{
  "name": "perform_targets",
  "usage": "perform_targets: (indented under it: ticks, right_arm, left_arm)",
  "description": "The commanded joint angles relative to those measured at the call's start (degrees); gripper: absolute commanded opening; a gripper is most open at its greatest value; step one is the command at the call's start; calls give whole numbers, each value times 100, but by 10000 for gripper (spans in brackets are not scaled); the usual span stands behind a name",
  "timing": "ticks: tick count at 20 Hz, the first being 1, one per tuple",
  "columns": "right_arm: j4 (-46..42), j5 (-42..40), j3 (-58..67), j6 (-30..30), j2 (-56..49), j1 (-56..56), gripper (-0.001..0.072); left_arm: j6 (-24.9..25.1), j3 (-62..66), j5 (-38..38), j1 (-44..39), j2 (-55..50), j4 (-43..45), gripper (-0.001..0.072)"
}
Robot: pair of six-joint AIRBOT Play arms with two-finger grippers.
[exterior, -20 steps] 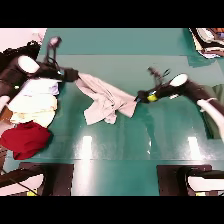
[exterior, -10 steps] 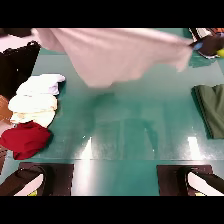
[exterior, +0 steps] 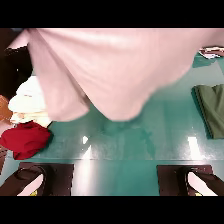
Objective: Fold the shirts.
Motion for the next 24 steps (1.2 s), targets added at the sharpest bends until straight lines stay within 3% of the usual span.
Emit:
perform_targets:
  ticks: [1,7,12,13,14,15,19,24]
  right_arm:
    - [-131,761,-678,251,-225,260,8]
    - [-715,42,-3672,251,-286,979,8]
    - [-706,-146,-4551,254,-131,898,8]
    - [-704,-151,-4568,254,-131,855,8]
    - [-706,-166,-4564,254,-131,824,8]
    - [-693,-197,-4562,254,-131,785,8]
    - [-667,-192,-4562,251,-131,671,8]
    - [-664,-227,-4562,251,-131,693,8]
  left_arm:
    - [-109,-1025,-660,-326,-249,-39,22]
    - [-107,-4140,468,-1589,-461,369,23]
    - [-109,-5226,341,-2039,-461,-142,26]
    - [-107,-5222,389,-2039,-459,-249,126]
    - [-125,-5198,472,-2039,-459,-332,358]
    - [-142,-5123,483,-2037,-459,-343,436]
    - [-306,-4247,345,-1589,-452,227,439]
    - [-282,-3788,455,422,-544,426,438]
